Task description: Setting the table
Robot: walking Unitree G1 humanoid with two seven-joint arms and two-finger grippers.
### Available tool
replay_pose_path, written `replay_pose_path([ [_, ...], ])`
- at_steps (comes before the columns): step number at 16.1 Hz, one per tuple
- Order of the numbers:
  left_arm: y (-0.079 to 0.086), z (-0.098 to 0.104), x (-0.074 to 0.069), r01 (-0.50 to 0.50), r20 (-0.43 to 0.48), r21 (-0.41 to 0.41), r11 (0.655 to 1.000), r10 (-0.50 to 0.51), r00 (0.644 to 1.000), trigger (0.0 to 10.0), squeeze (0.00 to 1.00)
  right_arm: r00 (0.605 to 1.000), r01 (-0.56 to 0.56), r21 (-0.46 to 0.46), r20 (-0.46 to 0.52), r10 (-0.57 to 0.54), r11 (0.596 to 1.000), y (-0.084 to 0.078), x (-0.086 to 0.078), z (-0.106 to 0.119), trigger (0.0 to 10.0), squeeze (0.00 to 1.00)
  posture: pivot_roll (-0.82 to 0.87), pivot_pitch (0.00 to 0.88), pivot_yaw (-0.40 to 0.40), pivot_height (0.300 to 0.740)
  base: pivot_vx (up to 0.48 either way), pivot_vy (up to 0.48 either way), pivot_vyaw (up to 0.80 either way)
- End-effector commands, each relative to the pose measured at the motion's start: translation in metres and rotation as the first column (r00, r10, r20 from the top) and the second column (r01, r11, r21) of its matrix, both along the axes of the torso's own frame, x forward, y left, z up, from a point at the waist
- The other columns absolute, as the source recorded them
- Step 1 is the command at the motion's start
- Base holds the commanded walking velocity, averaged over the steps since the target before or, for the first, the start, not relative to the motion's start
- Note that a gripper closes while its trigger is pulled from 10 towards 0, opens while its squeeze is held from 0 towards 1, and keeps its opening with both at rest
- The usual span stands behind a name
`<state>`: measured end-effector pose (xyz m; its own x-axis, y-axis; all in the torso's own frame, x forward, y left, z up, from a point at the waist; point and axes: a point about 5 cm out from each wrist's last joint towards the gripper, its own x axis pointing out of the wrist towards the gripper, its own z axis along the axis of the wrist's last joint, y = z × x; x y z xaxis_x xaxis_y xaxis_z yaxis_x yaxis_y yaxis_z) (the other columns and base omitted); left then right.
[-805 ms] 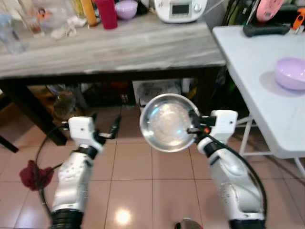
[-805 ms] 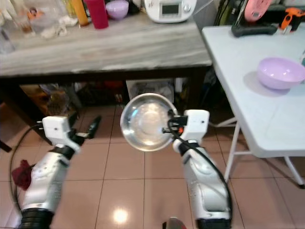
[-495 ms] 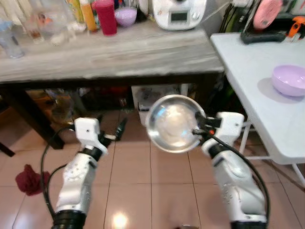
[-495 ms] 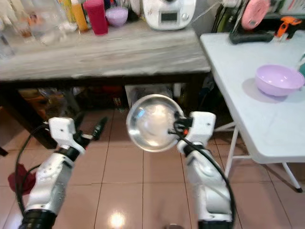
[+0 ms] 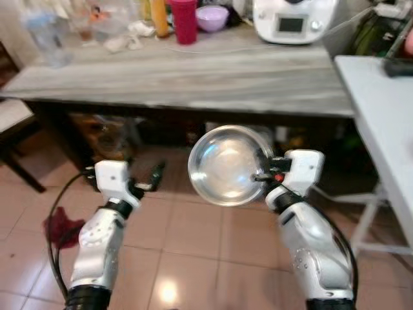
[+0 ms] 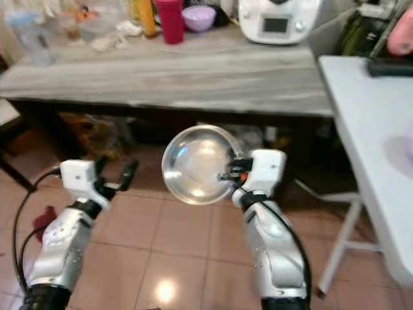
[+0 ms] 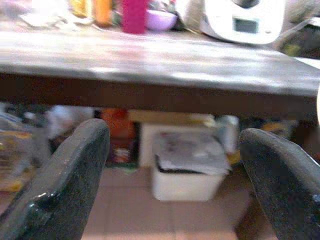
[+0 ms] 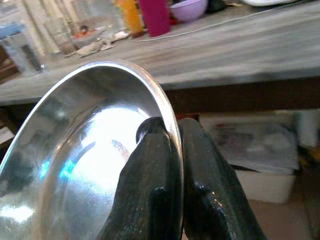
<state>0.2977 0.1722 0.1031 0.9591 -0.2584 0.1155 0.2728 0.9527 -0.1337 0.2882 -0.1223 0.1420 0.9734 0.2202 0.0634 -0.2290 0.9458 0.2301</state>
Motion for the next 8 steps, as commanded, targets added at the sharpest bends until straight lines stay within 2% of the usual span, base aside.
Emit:
replay_pose_path([
  [1, -0.0084, 0.0009, 0.0003, 0.032, 0.006, 0.003, 0.999, -0.032, 0.999, 10.0, 0.0, 1.0, 0.024, -0.003, 0.008, -0.024, 1.0, -0.0078, -0.0008, 0.0015, 10.0, 0.0, -0.15, 0.105, 0.057, 0.74, 0.345, 0.0, 0.49],
  [2, -0.0089, 0.001, 0.0005, 0.033, 0.007, 0.002, 0.999, -0.033, 0.999, 10.0, 0.0, 1.0, 0.025, -0.003, 0.009, -0.025, 1.0, -0.0081, -0.0008, 0.0016, 10.0, 0.0, -0.15, 0.105, 0.057, 0.74, 0.345, 0.0, 0.47],
  [7, -0.0104, -0.0006, -0.0005, 0.038, 0.003, 0.001, 0.999, -0.038, 0.999, 10.0, 0.0, 0.999, 0.047, 0.001, 0.001, -0.047, 0.999, -0.0105, 0.0002, 0.0012, 10.0, 0.0, -0.15, 0.107, 0.055, 0.74, 0.345, 0.0, 0.0],
  [8, -0.0106, -0.0006, -0.0005, 0.038, 0.004, 0.001, 0.999, -0.038, 0.999, 10.0, 0.0, 0.999, 0.05, 0.006, -0.002, -0.05, 0.999, -0.011, 0.0003, 0.001, 10.0, 0.0, -0.15, 0.107, 0.055, 0.74, 0.48, 0.0, -0.42],
])
